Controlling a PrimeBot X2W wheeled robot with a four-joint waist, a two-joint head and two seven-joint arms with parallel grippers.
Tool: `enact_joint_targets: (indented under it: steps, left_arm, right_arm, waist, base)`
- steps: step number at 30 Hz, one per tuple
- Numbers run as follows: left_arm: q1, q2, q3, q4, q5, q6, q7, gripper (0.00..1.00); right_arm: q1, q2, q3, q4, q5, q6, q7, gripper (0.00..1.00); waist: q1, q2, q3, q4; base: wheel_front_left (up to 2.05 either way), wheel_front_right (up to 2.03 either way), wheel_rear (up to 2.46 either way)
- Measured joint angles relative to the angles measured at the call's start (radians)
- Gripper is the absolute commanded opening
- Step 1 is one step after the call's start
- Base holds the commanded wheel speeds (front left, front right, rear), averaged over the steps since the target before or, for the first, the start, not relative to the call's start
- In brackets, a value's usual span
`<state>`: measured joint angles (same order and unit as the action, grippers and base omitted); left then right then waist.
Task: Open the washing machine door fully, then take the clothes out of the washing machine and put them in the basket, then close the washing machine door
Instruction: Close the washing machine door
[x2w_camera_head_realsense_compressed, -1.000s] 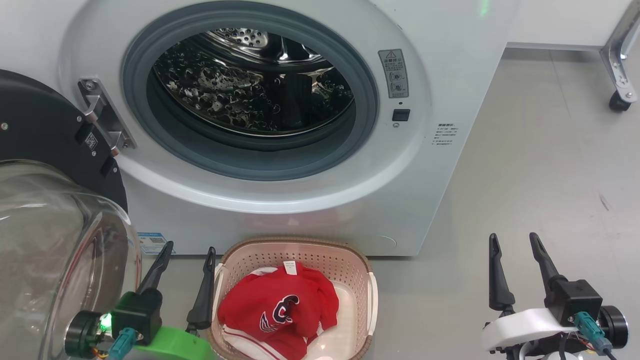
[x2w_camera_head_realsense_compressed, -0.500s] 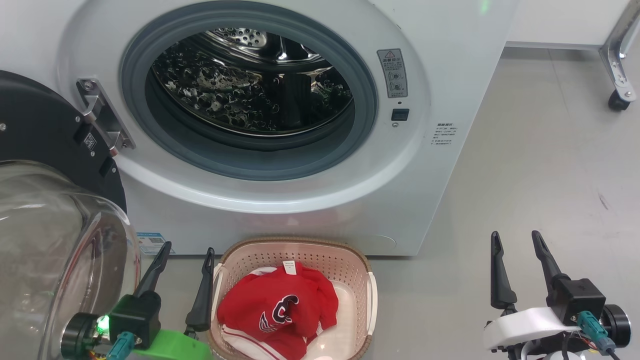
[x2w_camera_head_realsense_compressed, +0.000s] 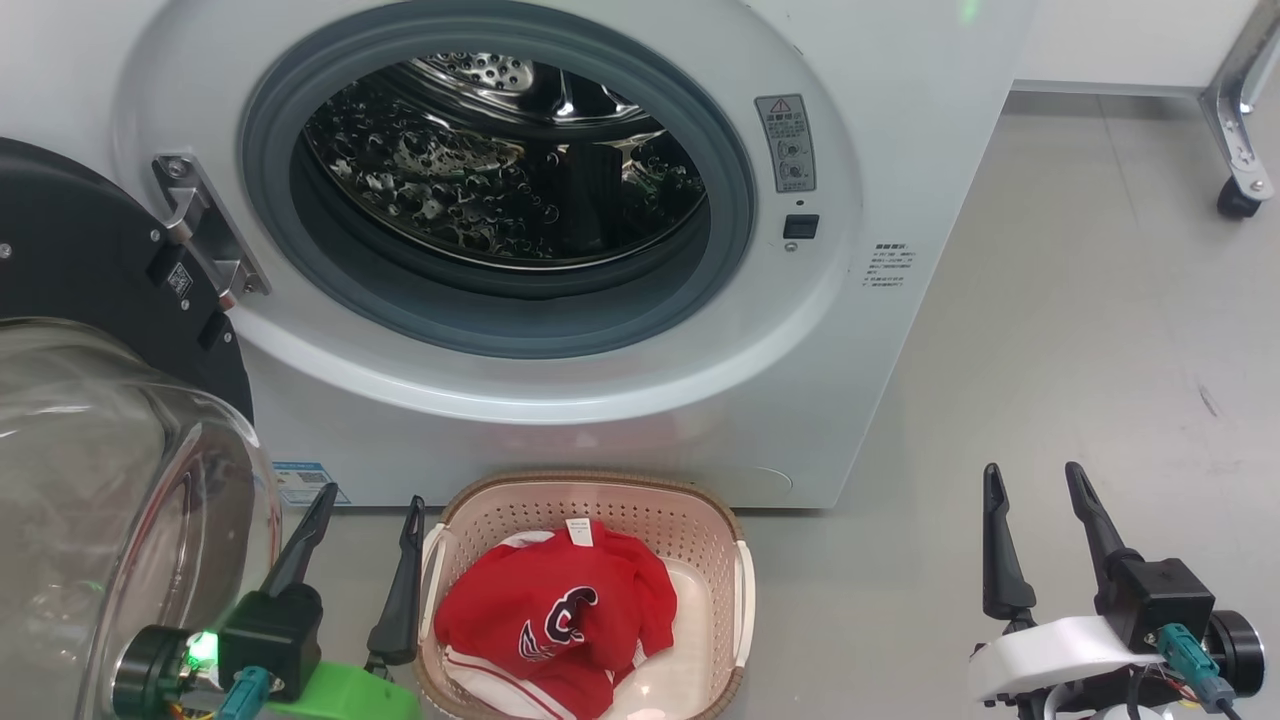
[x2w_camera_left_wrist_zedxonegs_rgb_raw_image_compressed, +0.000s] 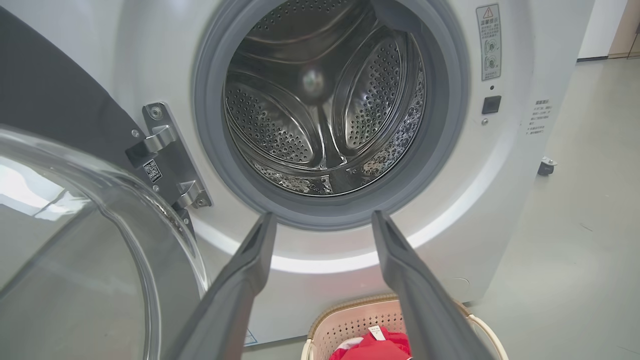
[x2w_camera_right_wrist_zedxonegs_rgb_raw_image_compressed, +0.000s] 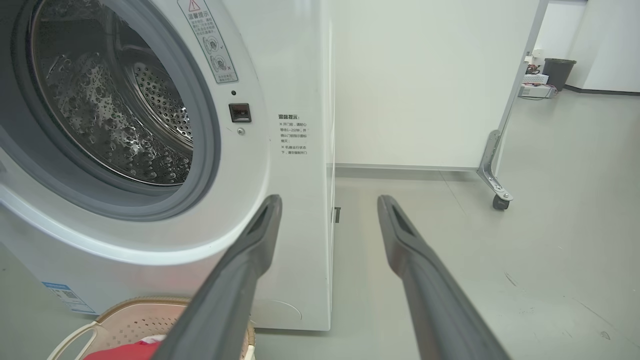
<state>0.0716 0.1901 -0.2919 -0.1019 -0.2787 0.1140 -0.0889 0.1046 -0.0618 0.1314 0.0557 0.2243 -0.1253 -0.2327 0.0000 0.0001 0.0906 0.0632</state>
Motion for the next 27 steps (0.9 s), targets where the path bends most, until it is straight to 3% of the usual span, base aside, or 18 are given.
enact_joint_targets:
  steps: [27]
  left_arm:
    - [0.012,-0.018,0.009,-0.041,0.022,0.004,0.035,1.0]
  right_arm:
    - [0.002,0.001,-0.005,-0.016,-0.006,0.0,0.012,1.0]
  waist:
    - [0.0,0.0,0.013,0.01]
  base:
    - [-0.89,0.89,0.0]
